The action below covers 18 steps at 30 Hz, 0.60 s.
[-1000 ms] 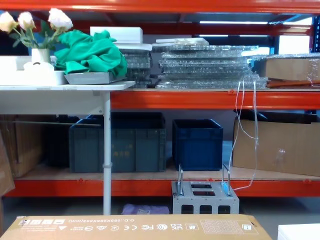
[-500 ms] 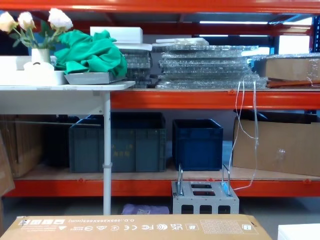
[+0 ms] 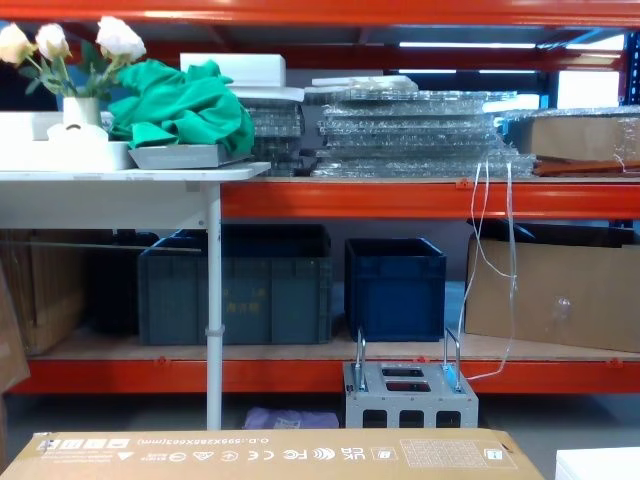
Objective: Use one hand to grasp the basket and place it at the designated location.
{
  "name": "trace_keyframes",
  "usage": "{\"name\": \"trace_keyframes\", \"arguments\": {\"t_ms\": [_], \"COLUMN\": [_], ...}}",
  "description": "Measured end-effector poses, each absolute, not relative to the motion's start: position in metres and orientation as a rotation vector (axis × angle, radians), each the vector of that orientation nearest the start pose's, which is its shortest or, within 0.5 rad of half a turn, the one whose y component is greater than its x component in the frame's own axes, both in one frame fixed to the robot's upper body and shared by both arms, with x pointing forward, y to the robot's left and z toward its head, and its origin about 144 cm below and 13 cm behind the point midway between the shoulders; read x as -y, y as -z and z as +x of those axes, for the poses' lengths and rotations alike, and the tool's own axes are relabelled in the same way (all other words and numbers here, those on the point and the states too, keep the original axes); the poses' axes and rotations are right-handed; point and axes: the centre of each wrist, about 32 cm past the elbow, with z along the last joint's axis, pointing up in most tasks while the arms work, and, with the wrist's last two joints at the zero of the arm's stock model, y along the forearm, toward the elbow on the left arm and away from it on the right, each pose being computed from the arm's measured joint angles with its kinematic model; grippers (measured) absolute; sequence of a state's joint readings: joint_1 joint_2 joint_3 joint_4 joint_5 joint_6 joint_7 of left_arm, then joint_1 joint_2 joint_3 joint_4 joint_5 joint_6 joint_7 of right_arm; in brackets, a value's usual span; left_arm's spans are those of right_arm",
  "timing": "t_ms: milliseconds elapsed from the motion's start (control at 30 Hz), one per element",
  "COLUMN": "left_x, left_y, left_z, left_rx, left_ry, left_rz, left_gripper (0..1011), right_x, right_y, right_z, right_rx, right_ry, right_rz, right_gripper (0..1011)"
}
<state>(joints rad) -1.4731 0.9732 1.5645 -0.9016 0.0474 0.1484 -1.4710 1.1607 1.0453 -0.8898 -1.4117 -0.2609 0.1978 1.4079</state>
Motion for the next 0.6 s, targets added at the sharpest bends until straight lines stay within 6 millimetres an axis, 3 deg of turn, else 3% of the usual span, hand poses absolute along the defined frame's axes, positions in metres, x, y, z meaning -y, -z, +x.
{"name": "trace_keyframes", "arguments": {"t_ms": [600], "left_x": [-0.4954], "left_y": [-1.3961], "left_z": [0.6168], "left_rx": [-0.163], "left_ry": [-0.177], "left_rz": [1.629], "left_gripper": [0], "right_x": [0.4074], "right_y": [-1.47], "right_z": [0.5753], "right_rx": [0.371], "right_ry": [0.291], "right_rz": [-1.472], "right_gripper": [1000]}}
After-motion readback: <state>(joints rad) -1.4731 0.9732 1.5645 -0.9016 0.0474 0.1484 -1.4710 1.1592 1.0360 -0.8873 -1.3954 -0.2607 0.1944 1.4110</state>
